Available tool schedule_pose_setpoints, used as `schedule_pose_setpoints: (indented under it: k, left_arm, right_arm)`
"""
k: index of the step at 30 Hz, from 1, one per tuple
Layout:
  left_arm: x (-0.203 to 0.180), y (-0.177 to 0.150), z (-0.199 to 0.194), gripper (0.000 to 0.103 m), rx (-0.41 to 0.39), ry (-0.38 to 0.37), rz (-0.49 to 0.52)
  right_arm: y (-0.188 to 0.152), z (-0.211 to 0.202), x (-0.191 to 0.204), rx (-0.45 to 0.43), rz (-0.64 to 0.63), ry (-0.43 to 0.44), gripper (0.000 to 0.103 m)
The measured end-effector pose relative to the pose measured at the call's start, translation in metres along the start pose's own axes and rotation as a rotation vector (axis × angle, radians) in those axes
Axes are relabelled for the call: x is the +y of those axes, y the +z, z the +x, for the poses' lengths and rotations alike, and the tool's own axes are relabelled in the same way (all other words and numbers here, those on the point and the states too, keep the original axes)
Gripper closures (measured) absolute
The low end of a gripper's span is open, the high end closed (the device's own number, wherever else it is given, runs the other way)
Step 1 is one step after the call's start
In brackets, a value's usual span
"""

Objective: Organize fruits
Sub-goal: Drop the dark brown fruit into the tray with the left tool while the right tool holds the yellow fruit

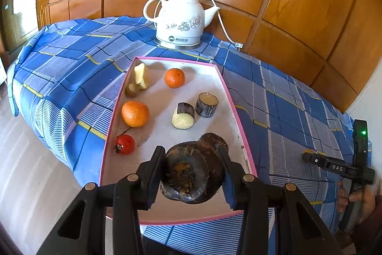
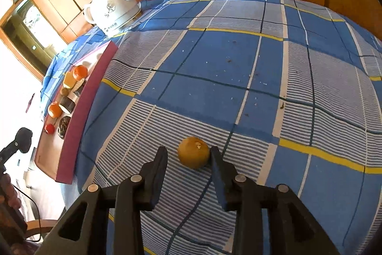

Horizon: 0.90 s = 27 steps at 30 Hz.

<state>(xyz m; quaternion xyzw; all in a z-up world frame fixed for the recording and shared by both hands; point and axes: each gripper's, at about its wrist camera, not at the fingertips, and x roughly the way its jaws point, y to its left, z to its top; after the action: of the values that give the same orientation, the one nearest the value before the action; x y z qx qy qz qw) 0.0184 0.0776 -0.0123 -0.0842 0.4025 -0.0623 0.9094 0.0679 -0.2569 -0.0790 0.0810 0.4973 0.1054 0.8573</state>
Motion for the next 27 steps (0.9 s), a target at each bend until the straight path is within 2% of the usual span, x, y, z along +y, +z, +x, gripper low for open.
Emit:
schedule_pose_setpoints:
  k: [2, 6, 9, 12, 14, 17, 20, 23, 27]
  left_arm:
    - [0.0, 0.002, 0.0, 0.059, -0.002, 0.004, 0.008]
    - [0.004, 0.007, 0.005, 0.059, 0.017, -0.016, -0.001]
    - [0.009, 0.016, 0.009, 0.064, 0.02, -0.025, -0.018]
    - [0.014, 0.032, 0.01, 0.064, 0.002, -0.051, -0.045]
    - [0.017, 0.045, 0.013, 0.064, -0.023, -0.054, -0.048]
    - [0.023, 0.062, 0.024, 0.069, -0.021, -0.056, -0.069]
    - [0.028, 0.072, 0.024, 0.069, -0.032, -0.054, -0.09]
    - [0.034, 0.075, 0.016, 0.069, -0.057, -0.028, -0.084]
    - [0.05, 0.063, 0.01, 0.068, -0.038, -0.007, -0.115]
  right_arm:
    - [0.0, 0.001, 0.001, -0.006, -0.006, -0.017, 0.067]
    - [-0.003, 0.0, 0.001, -0.015, -0.019, -0.055, 0.076]
    - [-0.003, 0.0, 0.003, -0.021, -0.03, -0.072, 0.076]
    - [-0.004, 0.0, 0.006, -0.023, -0.045, -0.092, 0.076]
    - [-0.004, 0.001, 0.007, -0.023, -0.051, -0.101, 0.076]
    - [-0.004, 0.001, 0.007, -0.024, -0.055, -0.104, 0.076]
    - [-0.005, 0.001, 0.008, -0.024, -0.058, -0.104, 0.076]
    - [-0.004, 0.002, 0.009, -0.024, -0.063, -0.107, 0.076]
    - [-0.004, 0.002, 0.009, -0.029, -0.065, -0.107, 0.076]
